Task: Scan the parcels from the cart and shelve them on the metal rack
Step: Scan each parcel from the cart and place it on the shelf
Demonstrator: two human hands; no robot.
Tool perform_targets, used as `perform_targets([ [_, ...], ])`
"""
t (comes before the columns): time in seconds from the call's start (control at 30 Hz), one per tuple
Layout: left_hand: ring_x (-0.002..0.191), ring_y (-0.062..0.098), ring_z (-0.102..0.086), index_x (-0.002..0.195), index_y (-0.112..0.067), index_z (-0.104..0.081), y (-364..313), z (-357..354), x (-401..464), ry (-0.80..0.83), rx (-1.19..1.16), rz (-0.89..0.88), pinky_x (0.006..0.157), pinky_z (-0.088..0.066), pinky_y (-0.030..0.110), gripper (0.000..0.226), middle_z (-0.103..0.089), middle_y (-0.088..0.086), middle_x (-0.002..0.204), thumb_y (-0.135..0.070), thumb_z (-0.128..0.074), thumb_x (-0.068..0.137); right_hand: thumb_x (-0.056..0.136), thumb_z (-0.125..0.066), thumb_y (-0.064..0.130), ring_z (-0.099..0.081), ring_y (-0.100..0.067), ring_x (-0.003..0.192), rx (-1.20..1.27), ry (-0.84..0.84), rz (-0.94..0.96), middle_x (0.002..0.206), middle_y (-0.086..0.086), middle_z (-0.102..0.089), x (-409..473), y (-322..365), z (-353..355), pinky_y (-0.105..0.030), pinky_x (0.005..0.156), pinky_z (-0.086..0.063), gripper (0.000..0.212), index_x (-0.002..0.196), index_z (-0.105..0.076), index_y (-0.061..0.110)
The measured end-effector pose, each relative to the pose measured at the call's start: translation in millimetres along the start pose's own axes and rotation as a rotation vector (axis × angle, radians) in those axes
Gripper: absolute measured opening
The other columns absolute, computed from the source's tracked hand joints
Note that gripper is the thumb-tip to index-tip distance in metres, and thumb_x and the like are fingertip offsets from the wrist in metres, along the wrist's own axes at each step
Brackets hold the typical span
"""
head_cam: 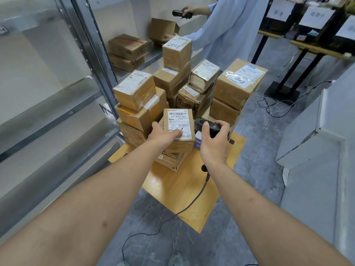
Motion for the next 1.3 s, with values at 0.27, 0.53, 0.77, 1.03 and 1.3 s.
perform_targets([
  [0.27, 0.111, 0.028, -0.056, 0.147, -0.016, -0.024, -11, -8, -4, -0.035, -0.022, 0.044, 0.097, -0.053, 0.048, 0.091, -0.055, 0.005, 0.126, -0.049, -0.082, 0.085, 0.104, -0.054, 0.049, -0.063, -0.015, 0.1, 0.002, -0.02, 0.011, 0.099, 0.02, -0.06, 0, -2, 11, -0.031, 0.077, -0.046, 0.021, 0.12, -0.043, 0.041],
  [0.53, 0.113, 0.017, -0.053, 0.13, -0.02, -0.042, -20, -22, -19, -0.034, 0.033, -0.027, 0.098, -0.049, 0.039, 0.081, -0.059, -0.005, 0.119, -0.058, -0.088, 0.075, 0.104, -0.055, 0.049, -0.064, -0.011, 0.093, 0.022, -0.036, 0.009, 0.097, 0.015, -0.063, 3, -8, 19, -0.033, 0.078, -0.053, 0.023, 0.121, -0.044, 0.039],
  [0.77, 0.107, 0.02, -0.065, 0.135, -0.027, -0.048, -20, -39, -13, -0.08, 0.056, -0.046, 0.092, -0.059, 0.045, 0.122, -0.068, -0.003, 0.117, -0.074, -0.091, 0.031, 0.105, -0.055, 0.048, -0.061, -0.002, 0.09, 0.037, -0.033, -0.008, 0.1, 0.016, -0.063, 6, -10, 28, -0.018, 0.065, -0.04, 0.026, 0.125, -0.045, 0.034],
  [1.03, 0.136, 0.035, -0.05, 0.154, -0.024, -0.016, -31, -44, -23, -0.092, 0.015, -0.069, 0.11, -0.046, 0.057, 0.117, -0.053, 0.01, 0.145, -0.046, -0.095, 0.071, 0.106, -0.054, 0.047, -0.059, -0.001, 0.086, 0.021, -0.05, -0.004, 0.097, 0.018, -0.06, 11, -9, 38, -0.016, 0.063, -0.04, 0.03, 0.13, -0.045, 0.031],
  [1.3, 0.152, 0.019, -0.037, 0.149, -0.072, 0.01, -37, -27, -19, 0.119, -0.013, -0.319, 0.122, -0.035, 0.057, 0.109, -0.036, -0.016, 0.167, -0.03, -0.075, 0.095, 0.105, -0.054, 0.048, -0.062, -0.004, 0.091, 0.054, -0.025, 0.013, 0.107, 0.012, -0.063, 5, 7, 36, -0.018, 0.066, -0.042, 0.028, 0.128, -0.045, 0.033],
])
Point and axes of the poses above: each hand's wrist, its own x-axis towards the middle knuckle, its own z-axis out of the back of the hand, y = z × x, the point moved 5 cm from there along x, towards the middle knuckle
